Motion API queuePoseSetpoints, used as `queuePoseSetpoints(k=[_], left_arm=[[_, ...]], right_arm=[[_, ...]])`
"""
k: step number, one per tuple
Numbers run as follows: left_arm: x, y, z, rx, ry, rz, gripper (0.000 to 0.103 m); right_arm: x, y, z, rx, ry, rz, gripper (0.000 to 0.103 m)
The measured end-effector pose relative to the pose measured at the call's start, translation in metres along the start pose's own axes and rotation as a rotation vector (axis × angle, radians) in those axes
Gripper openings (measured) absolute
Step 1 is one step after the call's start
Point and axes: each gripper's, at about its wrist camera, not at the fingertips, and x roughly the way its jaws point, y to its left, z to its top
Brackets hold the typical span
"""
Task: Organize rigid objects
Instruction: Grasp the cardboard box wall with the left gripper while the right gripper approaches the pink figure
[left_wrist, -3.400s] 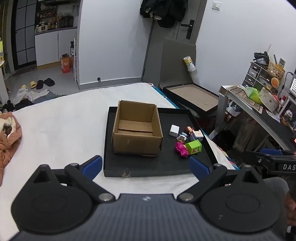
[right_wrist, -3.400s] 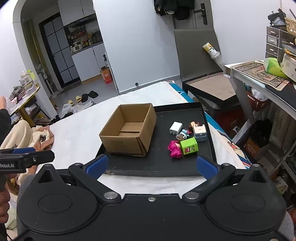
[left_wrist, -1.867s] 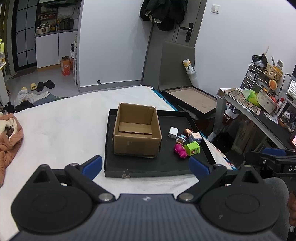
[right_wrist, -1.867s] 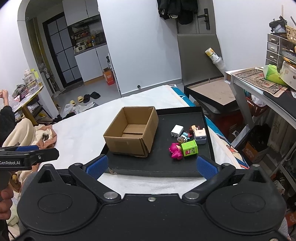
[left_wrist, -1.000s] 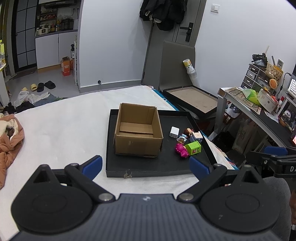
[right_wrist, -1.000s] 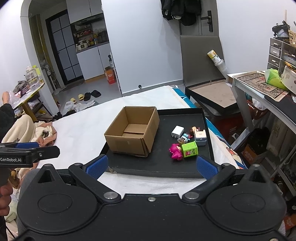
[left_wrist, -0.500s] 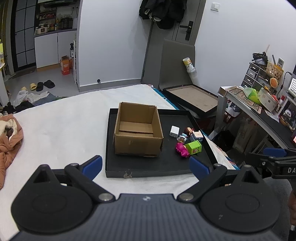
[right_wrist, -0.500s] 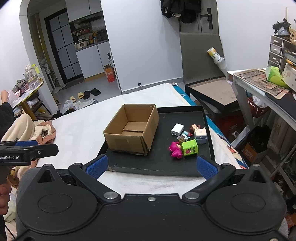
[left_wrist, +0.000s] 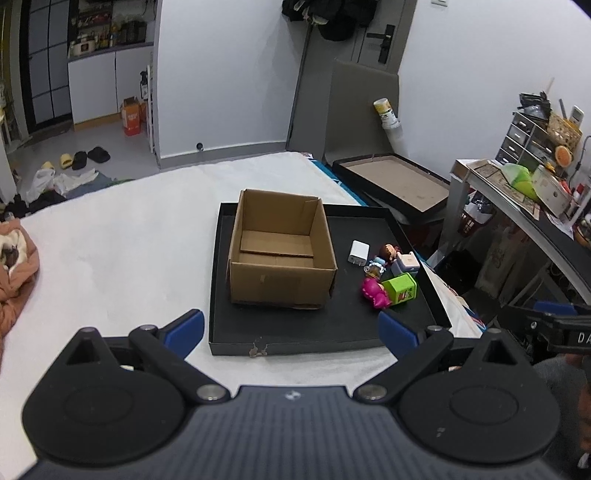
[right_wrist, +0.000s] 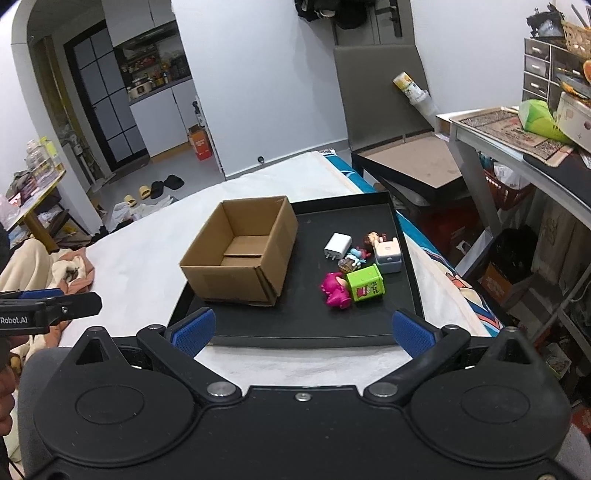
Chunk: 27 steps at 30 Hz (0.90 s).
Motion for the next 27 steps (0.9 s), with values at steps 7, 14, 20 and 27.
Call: queuePoseSetpoints(k=[7,14,20,27], left_arm=[[0.028,0.01,0.006,-0.031,0.036,0.013,0.099],[0.053,0.019,0.013,-0.059,0.067,0.019,0.099],[0.073,0.021,0.021,-0.059,0.094,0.017,0.098],[0.094,0.028,0.029,-0.081,0.111,0.022,0.097]], right_arm=[[0.028,-0.015,0.002,0.036,0.028,-0.01,0.103],[0.056,-0.029,0.007,0.079,0.06,-0.015,0.098],[0.076,-0.037,0.014,0.1,0.087,-0.013,0.094],[0.098,-0.043,0.02,0.117,0.124,-0.007,0.086]])
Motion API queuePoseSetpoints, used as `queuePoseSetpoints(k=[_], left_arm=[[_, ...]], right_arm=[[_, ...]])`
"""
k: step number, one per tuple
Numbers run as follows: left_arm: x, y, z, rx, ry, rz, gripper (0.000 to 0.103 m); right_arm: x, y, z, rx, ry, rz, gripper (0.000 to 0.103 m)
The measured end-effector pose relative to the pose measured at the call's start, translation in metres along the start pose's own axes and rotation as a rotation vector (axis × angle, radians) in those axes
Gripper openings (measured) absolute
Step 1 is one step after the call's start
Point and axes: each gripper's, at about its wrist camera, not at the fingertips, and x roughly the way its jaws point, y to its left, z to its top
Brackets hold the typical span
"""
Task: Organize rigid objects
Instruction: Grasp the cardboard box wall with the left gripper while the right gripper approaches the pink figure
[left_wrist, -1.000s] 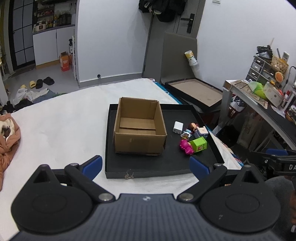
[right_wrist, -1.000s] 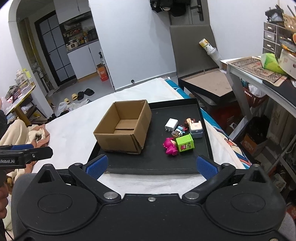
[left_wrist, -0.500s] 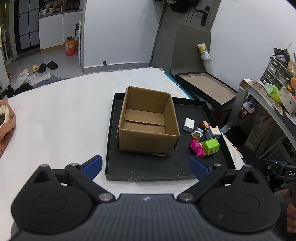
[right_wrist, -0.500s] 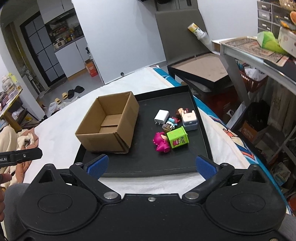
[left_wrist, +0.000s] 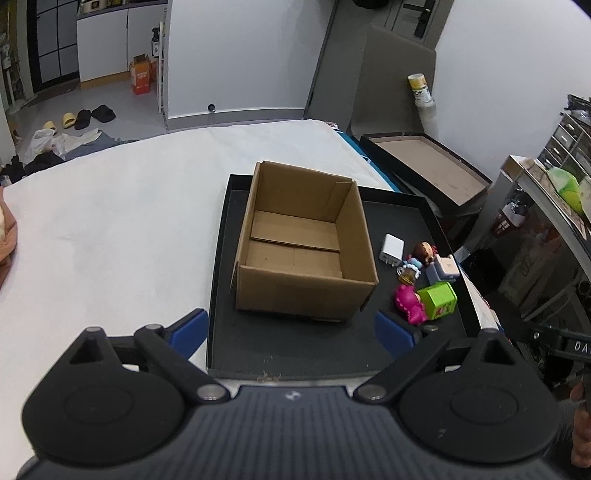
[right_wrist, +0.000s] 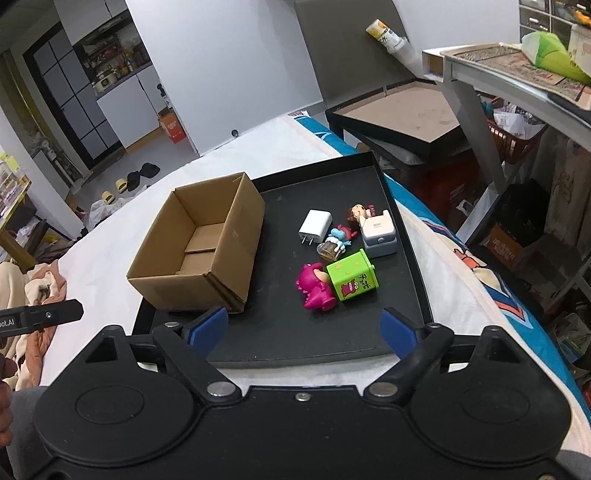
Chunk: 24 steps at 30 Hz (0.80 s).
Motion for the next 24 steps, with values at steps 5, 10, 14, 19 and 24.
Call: queuePoseSetpoints(k=[5,10,14,19,24], left_arm=[[0.013,0.007,0.01,-0.025,0.008,0.005,0.092],[0.028,0.012,0.019,-0.036,0.029,0.013,0.085],[0.042,0.016,0.025,-0.045,0.045,0.018,0.08],[0.057,0.022,0.032,-0.065,0.062,0.019,0.066],[0.077,0.028,0.039,-0.078,0.08,0.028,0.059]], right_arm=[[0.017,-0.003,0.007,0.014,0.037,0.012,0.076],[0.034,-0.006,0.013,0.032,0.074,0.029,0.065],[0.048,-0.005,0.02,0.037,0.089,0.034,0.064],[0.07,-0.005,0.027,0.04,0.125,0.042,0.047],[0.095,-0.007,0.029,0.057,0.161,0.054,0.043]])
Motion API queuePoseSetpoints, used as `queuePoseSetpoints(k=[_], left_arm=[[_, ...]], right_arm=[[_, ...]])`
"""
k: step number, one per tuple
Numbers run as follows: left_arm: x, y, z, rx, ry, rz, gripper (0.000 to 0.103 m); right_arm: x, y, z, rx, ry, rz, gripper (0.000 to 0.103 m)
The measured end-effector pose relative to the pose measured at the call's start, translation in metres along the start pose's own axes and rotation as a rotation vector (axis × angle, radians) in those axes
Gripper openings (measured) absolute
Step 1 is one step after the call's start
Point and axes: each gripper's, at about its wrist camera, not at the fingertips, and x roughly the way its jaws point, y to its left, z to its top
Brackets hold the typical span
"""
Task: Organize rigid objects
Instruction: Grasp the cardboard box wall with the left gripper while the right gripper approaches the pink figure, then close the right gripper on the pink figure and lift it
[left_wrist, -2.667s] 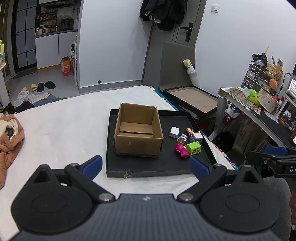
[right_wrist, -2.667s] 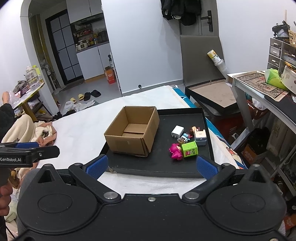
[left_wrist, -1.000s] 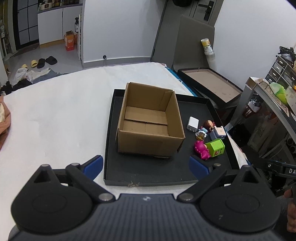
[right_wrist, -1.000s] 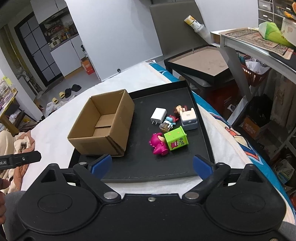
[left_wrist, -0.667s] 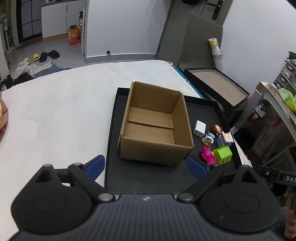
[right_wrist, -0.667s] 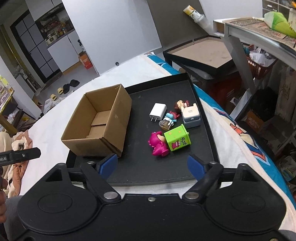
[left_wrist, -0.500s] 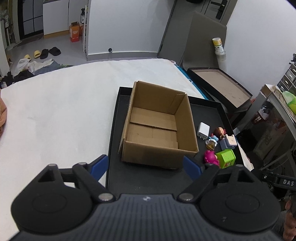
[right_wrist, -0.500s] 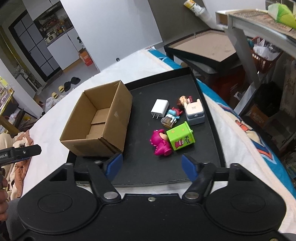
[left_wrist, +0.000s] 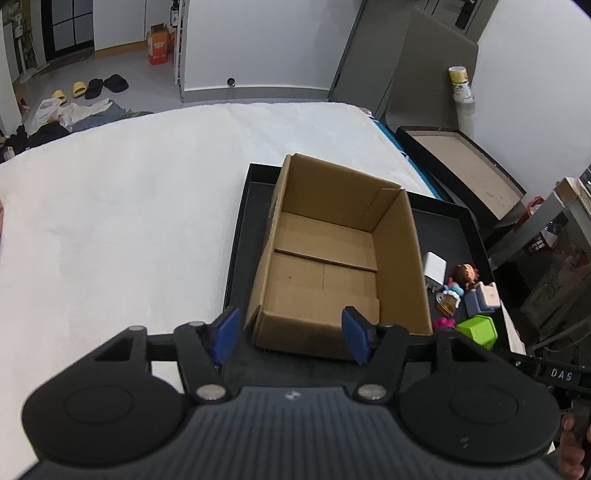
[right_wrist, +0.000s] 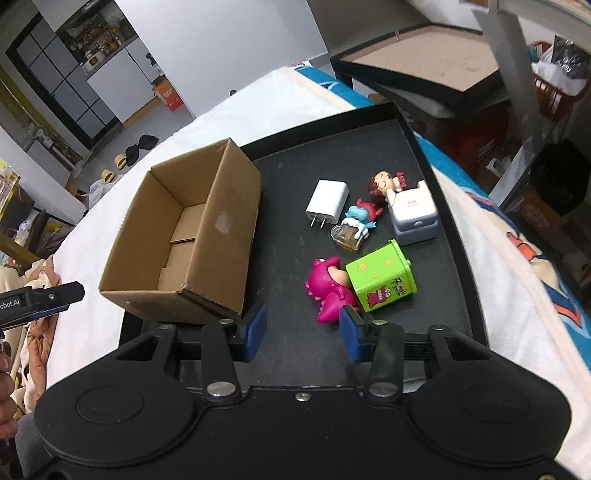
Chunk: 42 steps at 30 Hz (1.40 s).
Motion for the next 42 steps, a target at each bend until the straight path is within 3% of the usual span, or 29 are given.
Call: queuePoseSetpoints(k=[6,11,19,23,28,33,42], left_arm=[[0.022,0.006,0.008,-0.012,0.026,0.009,0.049],[0.039,0.007,0.014,-0.009,0.051,0.025,0.047],[0.061,0.009,0.019,0.002,0.088,0.041,0.043],[0.069,0.008,0.014,0.01,0.115,0.041,0.032],[0.072,0.008,0.012,0.026,0.1,0.058,0.025],[0.066,0.011,0.01,0.034,0.082,0.049,0.012],[0.054,0.012,-0.007,0.045,0.074,0.014,0.012]], right_arm=[[0.024,-0.01,0.004,0.021,0.022,0.017,0.041],[0.037,-0.003,0.008,-0.022,0.036,0.028,0.037],[0.056,-0.004,0.009,-0.051,0.067,-0.039,0.038],[0.064,-0.001,0.009,-0.084,0.079,-0.073,0.038],[0.071,0.0,0.007,-0.104,0.087,-0.106,0.039],[0.08,-0.002,0.006,-0.105,0.103,-0.118,0.041],[0.082,-0.008,0.003,-0.069,0.11,-0.137,0.042]])
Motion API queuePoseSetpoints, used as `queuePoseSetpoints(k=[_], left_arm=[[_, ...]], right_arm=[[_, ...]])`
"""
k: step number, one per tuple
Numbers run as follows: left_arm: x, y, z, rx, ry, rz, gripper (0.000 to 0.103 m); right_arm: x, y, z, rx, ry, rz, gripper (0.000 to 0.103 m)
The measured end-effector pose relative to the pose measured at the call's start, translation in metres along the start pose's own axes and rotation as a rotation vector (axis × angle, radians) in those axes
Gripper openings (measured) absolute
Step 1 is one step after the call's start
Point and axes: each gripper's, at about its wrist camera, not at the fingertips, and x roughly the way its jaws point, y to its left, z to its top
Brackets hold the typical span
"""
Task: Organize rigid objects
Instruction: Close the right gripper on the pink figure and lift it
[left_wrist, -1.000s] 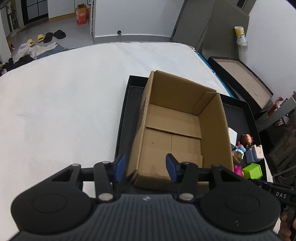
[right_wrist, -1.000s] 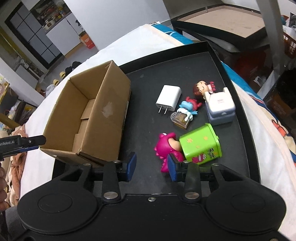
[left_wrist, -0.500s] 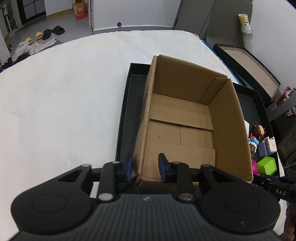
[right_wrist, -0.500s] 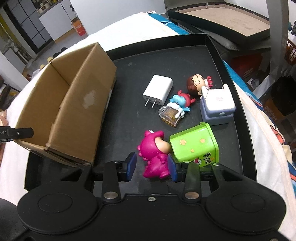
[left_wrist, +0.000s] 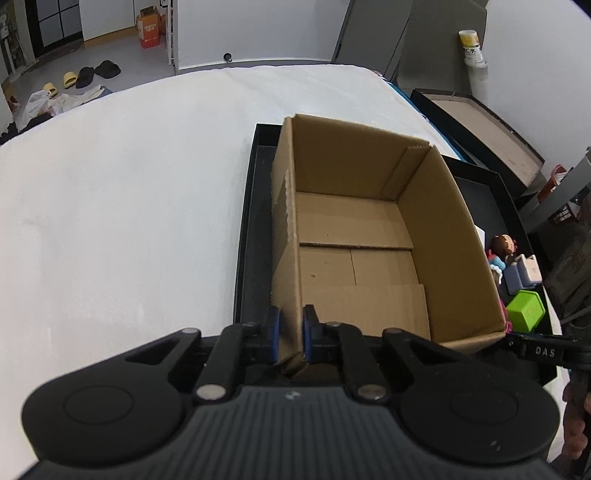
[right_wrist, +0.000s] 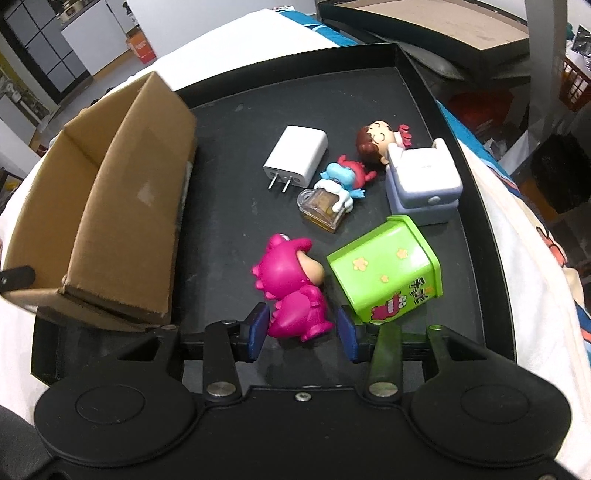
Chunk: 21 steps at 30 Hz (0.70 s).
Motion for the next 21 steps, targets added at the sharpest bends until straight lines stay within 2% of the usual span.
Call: queuePoseSetpoints(k=[4,15,21], left_arm=[[-0.005,0.002,-0.006,0.019,-0.022,-0.019,0.011],[-0.013,0.005,-0.019,-0.038,-0.041,-0.035,0.012],[-0.011,0.012,-0.024,-0.052,-0.071,-0.059,0.012]], right_arm=[[0.001,0.0,0.0,0.018,-0.006,-0.003,0.042],[-0.004,0.008,-0.008,0.007,-0.014,-0.038,0.038],[-0.016,0.007,-0.01,0.044,-0.008,-0.012,0.038]])
